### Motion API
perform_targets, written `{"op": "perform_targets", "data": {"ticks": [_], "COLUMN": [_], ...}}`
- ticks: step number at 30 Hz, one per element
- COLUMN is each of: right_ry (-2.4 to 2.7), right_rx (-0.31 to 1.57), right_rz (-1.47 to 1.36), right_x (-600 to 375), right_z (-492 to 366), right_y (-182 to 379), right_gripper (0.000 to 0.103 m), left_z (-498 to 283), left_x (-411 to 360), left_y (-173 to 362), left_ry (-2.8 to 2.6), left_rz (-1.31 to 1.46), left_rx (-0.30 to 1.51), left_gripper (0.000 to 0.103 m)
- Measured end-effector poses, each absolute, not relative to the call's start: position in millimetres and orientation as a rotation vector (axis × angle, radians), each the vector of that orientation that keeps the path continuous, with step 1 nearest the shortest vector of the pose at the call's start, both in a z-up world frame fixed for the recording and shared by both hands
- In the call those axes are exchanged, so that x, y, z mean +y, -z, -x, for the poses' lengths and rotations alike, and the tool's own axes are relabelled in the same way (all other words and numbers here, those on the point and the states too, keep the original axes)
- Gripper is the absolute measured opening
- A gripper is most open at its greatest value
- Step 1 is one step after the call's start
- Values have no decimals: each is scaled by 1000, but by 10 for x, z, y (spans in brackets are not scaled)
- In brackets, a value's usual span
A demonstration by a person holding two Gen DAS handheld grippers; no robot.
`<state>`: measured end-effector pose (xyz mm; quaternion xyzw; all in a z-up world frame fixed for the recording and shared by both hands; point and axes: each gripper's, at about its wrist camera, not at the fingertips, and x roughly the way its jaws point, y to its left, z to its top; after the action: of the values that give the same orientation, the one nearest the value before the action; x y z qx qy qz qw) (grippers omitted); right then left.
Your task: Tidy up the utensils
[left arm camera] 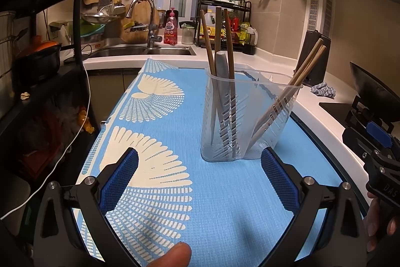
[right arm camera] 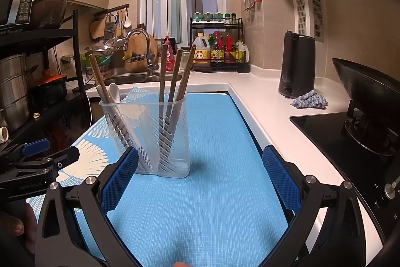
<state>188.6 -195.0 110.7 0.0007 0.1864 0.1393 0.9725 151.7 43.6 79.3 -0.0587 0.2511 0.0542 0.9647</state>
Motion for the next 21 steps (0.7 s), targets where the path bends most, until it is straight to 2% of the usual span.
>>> {"op": "perform_targets", "data": {"ticks": [21], "right_ry": [-282], "right_rx": [371], "right_rz": [0], "right_x": [-1966], "right_z": [-1877], "right_y": [-1130], "right_gripper": [98], "left_z": [-1484], "left_x": [403], "left_y": [-789], "left_ry": [-103], "left_rz": [88], "left_rx": [477], "left_gripper": [96]}}
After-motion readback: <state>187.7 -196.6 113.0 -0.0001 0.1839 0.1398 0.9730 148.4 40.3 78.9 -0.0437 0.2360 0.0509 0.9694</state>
